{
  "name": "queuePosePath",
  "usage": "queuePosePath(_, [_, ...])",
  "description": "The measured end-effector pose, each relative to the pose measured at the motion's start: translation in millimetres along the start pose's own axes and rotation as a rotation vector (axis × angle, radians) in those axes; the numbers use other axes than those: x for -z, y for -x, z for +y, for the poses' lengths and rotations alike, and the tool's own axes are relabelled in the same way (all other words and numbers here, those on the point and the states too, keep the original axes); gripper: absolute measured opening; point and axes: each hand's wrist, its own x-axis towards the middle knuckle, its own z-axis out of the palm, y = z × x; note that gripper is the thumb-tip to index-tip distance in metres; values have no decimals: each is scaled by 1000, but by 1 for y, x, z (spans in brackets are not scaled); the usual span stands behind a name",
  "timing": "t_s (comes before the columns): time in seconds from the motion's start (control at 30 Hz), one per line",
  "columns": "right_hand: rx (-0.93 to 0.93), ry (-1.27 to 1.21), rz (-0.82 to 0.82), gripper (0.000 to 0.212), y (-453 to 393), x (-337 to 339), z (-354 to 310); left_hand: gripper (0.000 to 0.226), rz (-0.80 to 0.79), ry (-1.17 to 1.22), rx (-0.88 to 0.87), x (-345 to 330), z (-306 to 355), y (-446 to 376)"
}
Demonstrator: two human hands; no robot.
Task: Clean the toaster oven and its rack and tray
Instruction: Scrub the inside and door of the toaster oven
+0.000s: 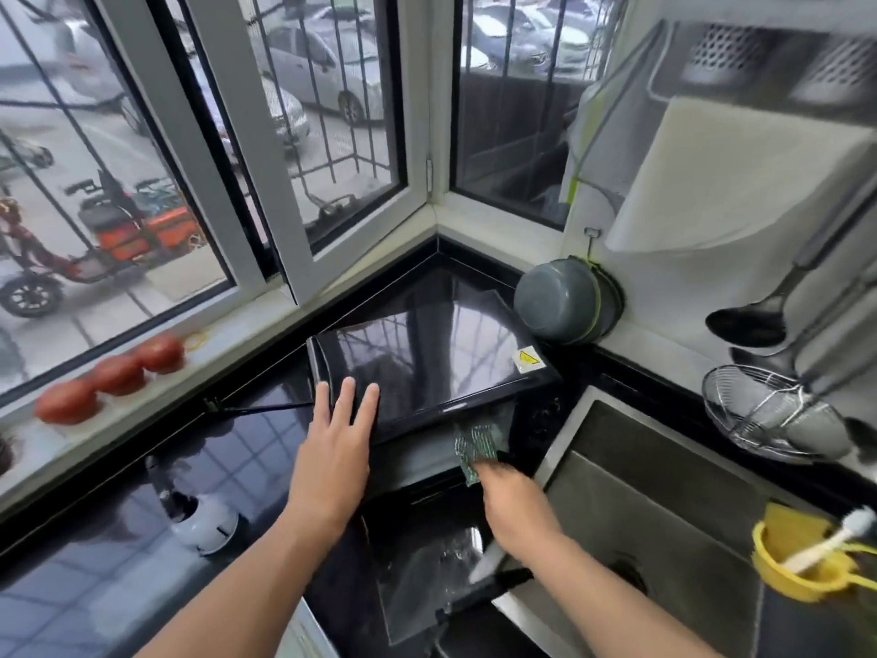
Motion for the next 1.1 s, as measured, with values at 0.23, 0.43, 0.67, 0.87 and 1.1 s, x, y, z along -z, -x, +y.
queuePosePath(0.23, [-49,-152,120,26,-6,28,3,97,-63,7,2,29,-3,-27])
queuePosePath(0.43, [72,-158,96,19,-22,58,-5,88,-189,0,16,68,1,-52])
queuePosePath(0.67, [139,-219,82,15,-40,109,-28,77,-357,145,21,103,-15,-78])
queuePosePath(0.87, [109,-147,-47,16,-51,117,-42,78,-481,223,19,109,-32,-90])
queuePosePath(1.1, [18,-91,-38,19,-81,122,-54,55,-241,189,9,97,-40,-88])
